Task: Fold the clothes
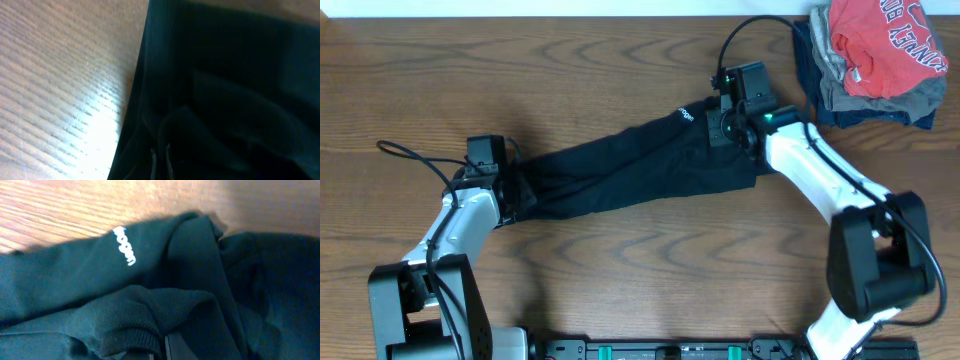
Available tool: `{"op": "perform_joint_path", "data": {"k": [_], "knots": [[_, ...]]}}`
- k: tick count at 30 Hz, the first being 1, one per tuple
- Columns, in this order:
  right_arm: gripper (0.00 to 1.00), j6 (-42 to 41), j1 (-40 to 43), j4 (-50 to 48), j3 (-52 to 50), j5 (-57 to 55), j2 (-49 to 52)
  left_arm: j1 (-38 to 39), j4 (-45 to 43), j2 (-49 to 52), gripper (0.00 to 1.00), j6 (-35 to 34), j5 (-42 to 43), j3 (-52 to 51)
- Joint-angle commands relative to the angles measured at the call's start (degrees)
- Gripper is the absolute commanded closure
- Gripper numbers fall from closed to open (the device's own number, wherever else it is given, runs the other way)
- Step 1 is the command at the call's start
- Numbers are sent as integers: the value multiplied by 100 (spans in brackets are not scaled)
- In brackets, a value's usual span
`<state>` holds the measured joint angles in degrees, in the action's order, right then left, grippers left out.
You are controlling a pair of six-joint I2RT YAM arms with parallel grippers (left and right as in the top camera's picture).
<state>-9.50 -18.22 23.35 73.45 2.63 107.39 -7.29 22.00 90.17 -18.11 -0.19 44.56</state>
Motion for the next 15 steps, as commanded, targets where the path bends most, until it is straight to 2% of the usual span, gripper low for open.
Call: {"op": "perform_joint_path", "data": {"k": [1,3,4,6,8,9,11,13,15], "knots": [[94,101,107,-94,98,-267,302,-15,-98,42,93,50,-68,79],[80,101,127,-157,98,-330,411,-15,-138,42,93,50,-61,79],[68,103,140,-175,96,-330,431,-13,-138,42,93,50,-63,79],[35,109,179,-212,98,-330,437,-15,-138,39,93,52,-63,81],[25,146,221,-210,149,-326,380,-15,-131,24,92,52,-57,94],[22,149,238,-164,205,-323,337,-15,-107,2,87,55,-15,114],[16,149,247,13,367,-258,229,-15,-37,-90,67,144,155,166],[8,203,245,358,638,-33,66,-15,61,-243,34,494,415,240],[2,369,245,765,929,188,-120,-15,214,-442,13,739,575,310]]}}
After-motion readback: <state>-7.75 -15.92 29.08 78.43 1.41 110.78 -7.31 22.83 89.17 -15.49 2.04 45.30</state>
